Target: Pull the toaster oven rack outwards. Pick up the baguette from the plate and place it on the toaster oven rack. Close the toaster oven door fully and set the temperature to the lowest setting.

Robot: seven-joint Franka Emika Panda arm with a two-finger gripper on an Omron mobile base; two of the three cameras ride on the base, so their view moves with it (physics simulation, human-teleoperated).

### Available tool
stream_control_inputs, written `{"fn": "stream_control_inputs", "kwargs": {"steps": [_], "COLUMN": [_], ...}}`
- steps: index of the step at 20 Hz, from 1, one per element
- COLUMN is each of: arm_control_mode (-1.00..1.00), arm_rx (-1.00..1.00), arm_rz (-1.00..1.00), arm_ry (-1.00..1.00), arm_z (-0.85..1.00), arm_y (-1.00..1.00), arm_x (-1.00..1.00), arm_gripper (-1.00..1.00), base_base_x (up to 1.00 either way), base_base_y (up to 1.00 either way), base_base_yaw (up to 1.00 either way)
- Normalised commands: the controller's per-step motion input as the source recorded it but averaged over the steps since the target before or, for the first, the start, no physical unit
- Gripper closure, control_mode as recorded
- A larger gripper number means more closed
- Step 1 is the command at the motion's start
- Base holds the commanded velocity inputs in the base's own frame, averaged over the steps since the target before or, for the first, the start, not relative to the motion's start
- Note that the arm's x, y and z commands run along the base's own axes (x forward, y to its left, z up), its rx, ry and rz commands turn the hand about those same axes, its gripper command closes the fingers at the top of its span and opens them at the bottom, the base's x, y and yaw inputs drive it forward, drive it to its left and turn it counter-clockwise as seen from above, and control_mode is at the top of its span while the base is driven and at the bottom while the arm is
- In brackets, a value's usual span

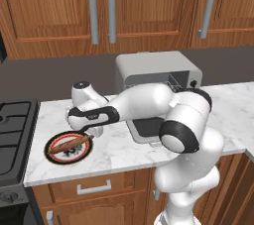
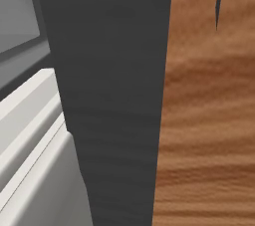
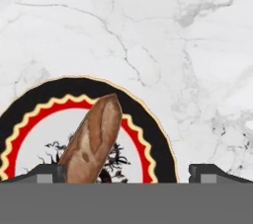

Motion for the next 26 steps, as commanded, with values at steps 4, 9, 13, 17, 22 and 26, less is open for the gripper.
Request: {"fn": "stream_control_inputs", "kwargs": {"steps": [4,9,13,17,22,26], "arm_control_mode": [-1.0,-1.0,-1.0,-1.0,-1.0,-1.0], "arm_rx": [0.0,-0.01,-0.01,0.0,0.0,0.0], "arm_rz": [-0.03,-0.07,-0.08,-0.08,-0.07,-0.07], "arm_ry": [0.0,0.0,0.0,0.0,0.01,0.05], "arm_z": [-0.12,-0.25,-0.17,-0.06,0.0,0.0], "arm_y": [0.07,0.08,0.12,0.15,0.15,0.03], "arm_x": [0.0,0.01,0.0,0.02,0.15,0.25], "arm_gripper": [-1.0,-1.0,-1.0,-1.0,-1.0,-1.0], "base_base_x": [0.0,0.0,0.0,0.0,0.0,0.0], "base_base_y": [0.0,0.0,0.0,0.0,0.0,0.0], "base_base_yaw": [0.0,0.0,0.0,0.0,0.0,0.0]}}
